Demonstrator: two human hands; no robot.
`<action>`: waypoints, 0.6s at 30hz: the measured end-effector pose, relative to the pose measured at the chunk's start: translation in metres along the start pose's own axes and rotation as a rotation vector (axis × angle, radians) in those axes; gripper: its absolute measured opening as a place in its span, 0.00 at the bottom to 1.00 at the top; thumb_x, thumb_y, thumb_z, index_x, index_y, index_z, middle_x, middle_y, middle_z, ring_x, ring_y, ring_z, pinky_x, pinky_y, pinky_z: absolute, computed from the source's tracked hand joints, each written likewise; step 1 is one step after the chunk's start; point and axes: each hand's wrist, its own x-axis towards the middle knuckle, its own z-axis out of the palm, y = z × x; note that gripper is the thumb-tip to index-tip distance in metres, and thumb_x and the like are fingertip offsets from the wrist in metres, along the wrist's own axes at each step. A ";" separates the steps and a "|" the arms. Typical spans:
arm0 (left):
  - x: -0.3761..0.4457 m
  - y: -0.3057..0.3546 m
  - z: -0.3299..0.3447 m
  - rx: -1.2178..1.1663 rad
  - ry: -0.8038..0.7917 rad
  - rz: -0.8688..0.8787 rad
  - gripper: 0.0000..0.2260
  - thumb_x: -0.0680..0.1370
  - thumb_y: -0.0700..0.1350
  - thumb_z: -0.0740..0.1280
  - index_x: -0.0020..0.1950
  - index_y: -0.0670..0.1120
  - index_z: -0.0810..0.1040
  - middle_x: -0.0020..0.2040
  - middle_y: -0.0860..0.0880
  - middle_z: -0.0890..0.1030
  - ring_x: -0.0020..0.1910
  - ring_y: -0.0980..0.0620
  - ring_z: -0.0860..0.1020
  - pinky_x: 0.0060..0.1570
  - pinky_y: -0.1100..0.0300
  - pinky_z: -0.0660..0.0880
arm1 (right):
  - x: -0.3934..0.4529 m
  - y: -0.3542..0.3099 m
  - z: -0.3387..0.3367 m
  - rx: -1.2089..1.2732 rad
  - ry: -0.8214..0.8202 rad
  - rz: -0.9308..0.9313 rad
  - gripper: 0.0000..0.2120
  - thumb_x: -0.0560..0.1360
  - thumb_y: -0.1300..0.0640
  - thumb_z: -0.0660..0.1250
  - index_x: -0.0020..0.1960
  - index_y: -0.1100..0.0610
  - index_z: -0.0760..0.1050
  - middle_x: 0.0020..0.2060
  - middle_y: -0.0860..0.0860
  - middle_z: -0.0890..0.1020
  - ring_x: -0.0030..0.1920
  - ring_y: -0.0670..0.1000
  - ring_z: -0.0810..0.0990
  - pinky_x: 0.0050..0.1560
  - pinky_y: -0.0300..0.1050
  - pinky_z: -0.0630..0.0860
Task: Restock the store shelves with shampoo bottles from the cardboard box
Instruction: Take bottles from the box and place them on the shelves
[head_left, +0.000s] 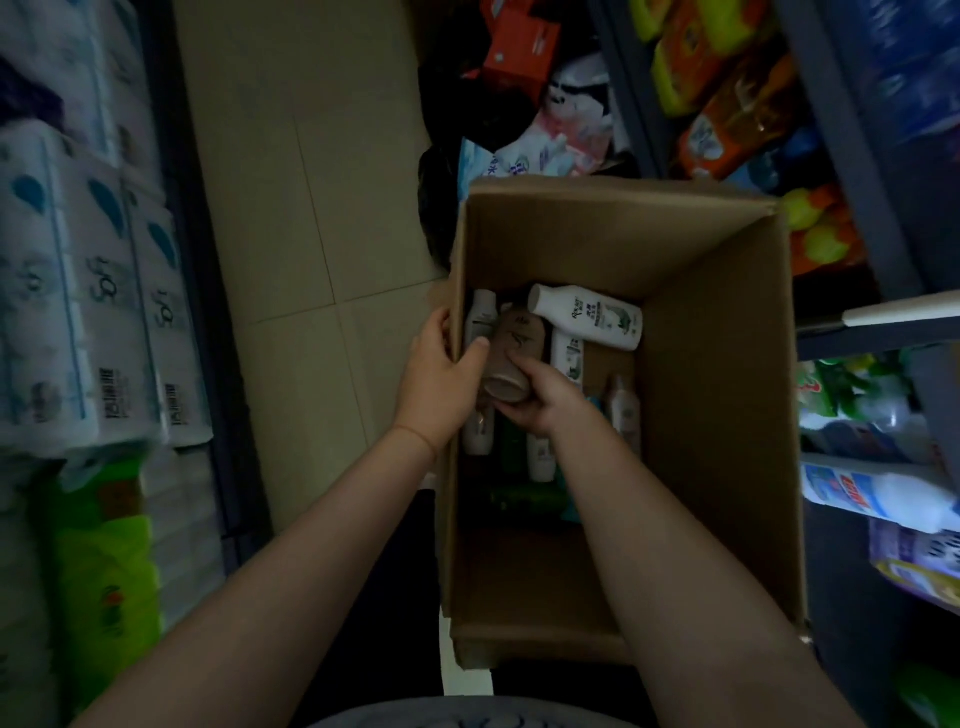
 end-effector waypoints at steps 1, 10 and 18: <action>-0.005 0.005 -0.001 0.007 0.013 -0.005 0.38 0.69 0.66 0.63 0.77 0.53 0.64 0.70 0.49 0.73 0.66 0.49 0.74 0.67 0.45 0.73 | -0.015 -0.003 -0.001 0.013 -0.002 0.005 0.22 0.75 0.54 0.72 0.66 0.59 0.73 0.57 0.60 0.81 0.51 0.59 0.81 0.38 0.53 0.81; -0.087 0.091 0.008 0.070 0.230 0.103 0.18 0.78 0.45 0.66 0.67 0.45 0.72 0.63 0.44 0.72 0.64 0.45 0.71 0.66 0.53 0.69 | -0.182 -0.028 -0.049 -0.060 -0.222 -0.158 0.19 0.74 0.57 0.73 0.63 0.57 0.74 0.53 0.58 0.83 0.53 0.56 0.82 0.50 0.51 0.81; -0.190 0.246 0.049 -0.582 -0.290 0.235 0.19 0.78 0.50 0.70 0.67 0.45 0.76 0.57 0.41 0.84 0.53 0.43 0.84 0.54 0.46 0.81 | -0.383 -0.068 -0.106 -0.287 -0.522 -0.708 0.18 0.78 0.61 0.66 0.67 0.56 0.72 0.54 0.54 0.83 0.51 0.52 0.83 0.50 0.49 0.82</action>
